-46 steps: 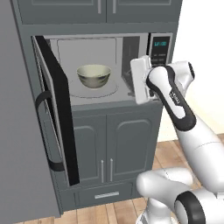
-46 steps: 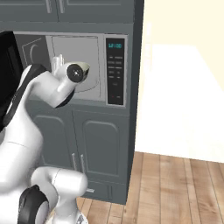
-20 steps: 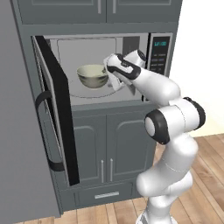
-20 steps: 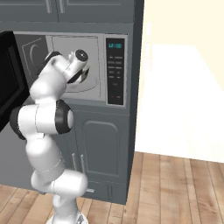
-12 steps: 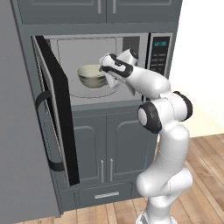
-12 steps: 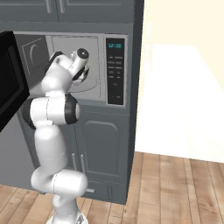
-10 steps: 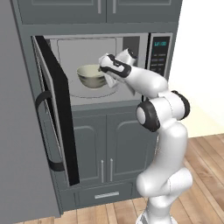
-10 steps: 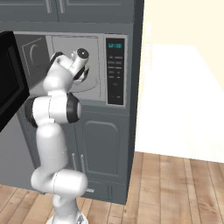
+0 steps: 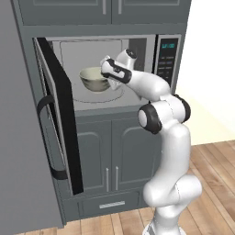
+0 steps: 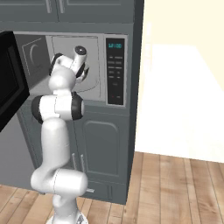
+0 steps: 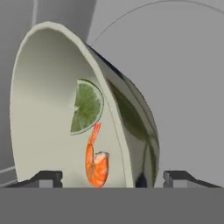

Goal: The microwave is finished heating the shrimp and lemon wedge. Take the bowl containing the food and place it on the dining counter.

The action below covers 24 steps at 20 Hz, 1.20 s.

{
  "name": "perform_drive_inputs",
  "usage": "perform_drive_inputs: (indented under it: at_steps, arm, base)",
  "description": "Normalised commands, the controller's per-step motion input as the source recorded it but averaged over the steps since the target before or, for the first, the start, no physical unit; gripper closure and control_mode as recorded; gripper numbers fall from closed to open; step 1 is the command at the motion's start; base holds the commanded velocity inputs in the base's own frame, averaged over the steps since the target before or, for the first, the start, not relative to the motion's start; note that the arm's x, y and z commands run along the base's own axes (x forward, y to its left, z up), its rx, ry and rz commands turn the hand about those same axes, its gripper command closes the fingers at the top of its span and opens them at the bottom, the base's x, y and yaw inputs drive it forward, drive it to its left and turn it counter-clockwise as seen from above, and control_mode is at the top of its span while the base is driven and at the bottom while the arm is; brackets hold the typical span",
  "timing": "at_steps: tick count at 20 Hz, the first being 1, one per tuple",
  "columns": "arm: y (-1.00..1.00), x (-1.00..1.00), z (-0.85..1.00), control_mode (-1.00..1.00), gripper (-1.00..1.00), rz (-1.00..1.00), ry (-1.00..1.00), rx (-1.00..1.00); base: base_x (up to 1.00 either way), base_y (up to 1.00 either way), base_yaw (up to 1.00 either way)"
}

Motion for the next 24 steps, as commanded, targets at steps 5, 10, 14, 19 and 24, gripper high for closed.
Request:
perform_drive_inputs:
  at_steps: [5,10,14,19,24]
  arm:
    - [0.00,0.02,-0.09,-1.00,1.00,0.00,0.01,-0.01]
    - [0.00,-0.05,0.00,-1.00,1.00,0.00,0.00,0.00]
    - [-0.03,-0.41,0.00,-1.00,1.00,0.00,-0.01,0.00]
    - [-0.17,-0.89,0.00,-1.00,1.00,0.00,-0.10,0.00]
    - [-0.41,-1.00,0.00,-1.00,1.00,0.00,-0.33,0.09]
  base:
    - [0.00,0.00,0.00]
    - [0.00,0.00,0.00]
    - [0.00,0.00,0.00]
    - [0.00,0.00,0.00]
    - [0.00,0.00,0.00]
